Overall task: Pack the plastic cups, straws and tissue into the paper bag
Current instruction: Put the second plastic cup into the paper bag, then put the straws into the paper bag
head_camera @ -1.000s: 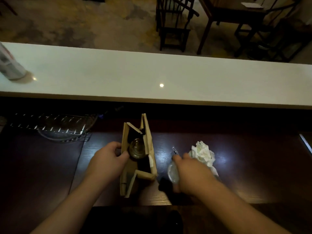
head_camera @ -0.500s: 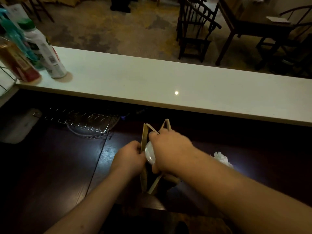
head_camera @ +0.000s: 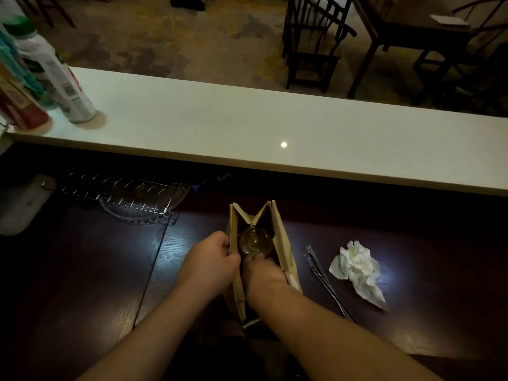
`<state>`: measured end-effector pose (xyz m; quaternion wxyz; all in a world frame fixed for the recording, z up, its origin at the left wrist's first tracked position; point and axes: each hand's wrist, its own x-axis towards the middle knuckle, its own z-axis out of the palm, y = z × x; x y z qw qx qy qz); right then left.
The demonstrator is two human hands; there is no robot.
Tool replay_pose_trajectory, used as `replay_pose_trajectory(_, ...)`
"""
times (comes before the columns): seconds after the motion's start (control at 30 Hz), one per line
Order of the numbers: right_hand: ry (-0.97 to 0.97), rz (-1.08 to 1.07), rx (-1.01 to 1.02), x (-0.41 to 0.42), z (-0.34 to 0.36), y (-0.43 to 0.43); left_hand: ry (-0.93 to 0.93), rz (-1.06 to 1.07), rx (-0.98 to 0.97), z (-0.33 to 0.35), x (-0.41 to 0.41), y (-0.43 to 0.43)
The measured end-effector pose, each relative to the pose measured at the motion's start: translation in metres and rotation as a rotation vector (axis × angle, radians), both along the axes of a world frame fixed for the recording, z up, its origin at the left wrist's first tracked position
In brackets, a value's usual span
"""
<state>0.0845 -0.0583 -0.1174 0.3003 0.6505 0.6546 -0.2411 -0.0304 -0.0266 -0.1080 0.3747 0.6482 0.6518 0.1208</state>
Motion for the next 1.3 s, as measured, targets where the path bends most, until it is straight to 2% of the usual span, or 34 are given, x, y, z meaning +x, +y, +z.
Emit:
replay_pose_trajectory(0.1, 0.035, -0.027, -0.015, 0.001, 0.012, 0.002, 0.005, 0.008, 0.014, 0.000, 0.000, -0.001)
replay_pose_trajectory(0.17, 0.143, -0.016, 0.096, 0.002, 0.028, -0.002, -0.012, 0.006, 0.016, 0.003, -0.003, 0.002)
replay_pose_trajectory(0.27, 0.416, 0.036, 0.627, 0.027, 0.054, -0.018, -0.009, -0.017, -0.002, 0.007, -0.006, 0.008)
replay_pose_trajectory(0.33, 0.385, -0.098, 0.920, 0.071, 0.061, -0.028, 0.046, -0.046, 0.024, 0.010, -0.003, 0.009)
replay_pose_trajectory(0.37, 0.315, -0.252, 0.927, 0.097, 0.058, -0.032, 0.068, -0.054, 0.042, 0.011, -0.002, 0.008)
replay_pose_trajectory(0.43, 0.118, -0.543, 0.648, 0.147, 0.032, -0.040, 0.085, -0.065, 0.061, 0.014, 0.001, 0.006)
replay_pose_trajectory(0.5, 0.026, -0.638, 0.287, 0.178, -0.014, -0.052, 0.077, -0.060, 0.053, 0.017, 0.004, 0.003)
replay_pose_trajectory(0.57, 0.021, -0.660, 0.096, 0.187, -0.056, -0.065, 0.067, -0.060, 0.046, 0.019, 0.006, 0.001)
replay_pose_trajectory(0.73, -0.004, -0.626, 0.118, 0.190, -0.107, -0.072, 0.062, -0.049, 0.068, 0.022, 0.007, -0.002)
replay_pose_trajectory(0.83, 0.104, -0.656, 0.170, 0.183, -0.085, -0.059, 0.064, -0.038, 0.050, 0.020, 0.005, 0.001)
replay_pose_trajectory(0.93, 0.218, -0.682, 0.576, 0.173, -0.009, -0.042, 0.033, -0.012, 0.026, 0.016, 0.005, 0.004)
replay_pose_trajectory(1.0, 0.451, -0.684, 0.884, 0.154, 0.052, -0.033, 0.016, -0.004, 0.013, 0.012, 0.006, 0.005)
replay_pose_trajectory(1.07, 0.730, -0.605, 1.060, 0.121, 0.099, -0.021, 0.003, -0.001, 0.011, 0.010, 0.008, 0.006)
replay_pose_trajectory(1.13, 0.849, -0.540, 1.027, 0.083, 0.118, -0.007, 0.005, 0.000, 0.024, 0.008, 0.009, 0.008)
replay_pose_trajectory(1.17, 0.823, -0.518, 0.957, 0.066, 0.117, 0.000, 0.021, 0.001, 0.031, 0.008, 0.010, 0.009)
replay_pose_trajectory(1.3, 0.473, -0.542, 0.461, 0.030, 0.072, 0.018, 0.048, 0.008, 0.045, 0.008, 0.006, 0.013)
